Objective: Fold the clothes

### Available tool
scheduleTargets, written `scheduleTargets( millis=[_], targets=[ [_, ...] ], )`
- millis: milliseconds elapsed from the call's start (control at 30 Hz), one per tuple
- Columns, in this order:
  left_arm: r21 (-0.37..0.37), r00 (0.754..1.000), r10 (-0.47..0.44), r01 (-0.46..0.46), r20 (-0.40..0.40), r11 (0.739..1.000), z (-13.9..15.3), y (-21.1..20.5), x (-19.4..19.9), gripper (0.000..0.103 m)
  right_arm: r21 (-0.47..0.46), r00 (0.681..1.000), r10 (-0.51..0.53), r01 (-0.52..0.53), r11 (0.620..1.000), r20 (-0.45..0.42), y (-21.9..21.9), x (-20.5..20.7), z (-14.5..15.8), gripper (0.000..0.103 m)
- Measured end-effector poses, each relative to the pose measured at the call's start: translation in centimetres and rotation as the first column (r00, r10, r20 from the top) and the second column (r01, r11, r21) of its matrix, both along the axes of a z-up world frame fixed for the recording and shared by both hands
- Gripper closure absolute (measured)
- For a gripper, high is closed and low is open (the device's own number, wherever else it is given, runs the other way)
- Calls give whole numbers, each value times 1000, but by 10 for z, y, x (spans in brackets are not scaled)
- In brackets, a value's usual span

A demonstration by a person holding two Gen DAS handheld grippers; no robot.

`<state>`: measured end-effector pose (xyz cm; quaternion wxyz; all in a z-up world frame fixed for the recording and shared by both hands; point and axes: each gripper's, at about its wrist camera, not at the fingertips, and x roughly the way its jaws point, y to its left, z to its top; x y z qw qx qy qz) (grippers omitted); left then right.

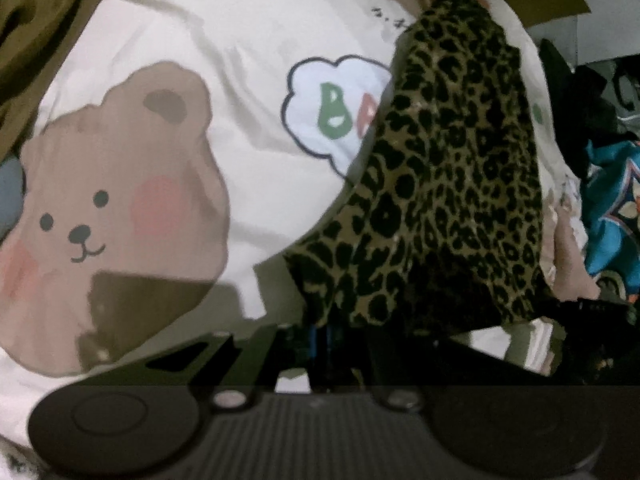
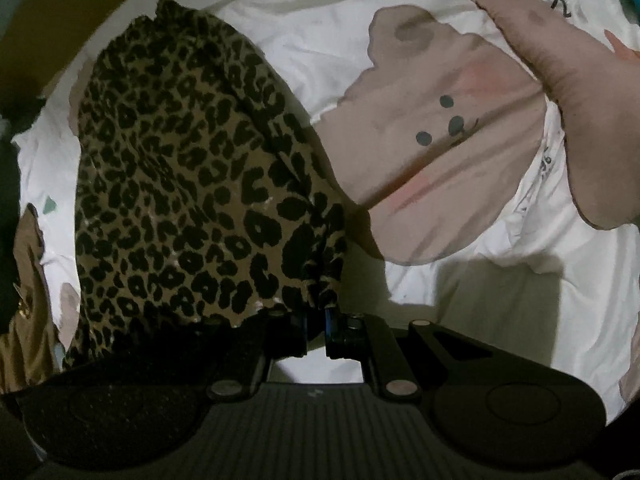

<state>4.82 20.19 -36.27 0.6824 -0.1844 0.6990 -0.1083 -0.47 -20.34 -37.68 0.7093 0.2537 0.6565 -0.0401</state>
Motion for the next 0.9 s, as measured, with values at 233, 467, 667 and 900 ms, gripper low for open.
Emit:
scheduleTargets(
  millis=[233, 467, 667, 900],
  targets=[
    [25, 1000, -12, 12, -23, 1000, -11, -1, 3, 98, 0, 1000, 10, -10, 1000, -30, -2, 1, -9, 97],
    [140, 996, -81, 85, -28, 987, -10, -14, 7, 77, -54, 996, 81, -83, 995, -46, 5, 6, -14, 85],
    [168, 998, -55, 50, 25, 984, 9, -5, 13, 53, -104, 991, 133, -129, 986, 27, 4, 16, 9, 61],
    [173, 996, -60, 48, 64, 984, 32, 3, 21, 50, -104, 972, 188, -174, 979, 143, -4, 43, 31, 61]
  ],
)
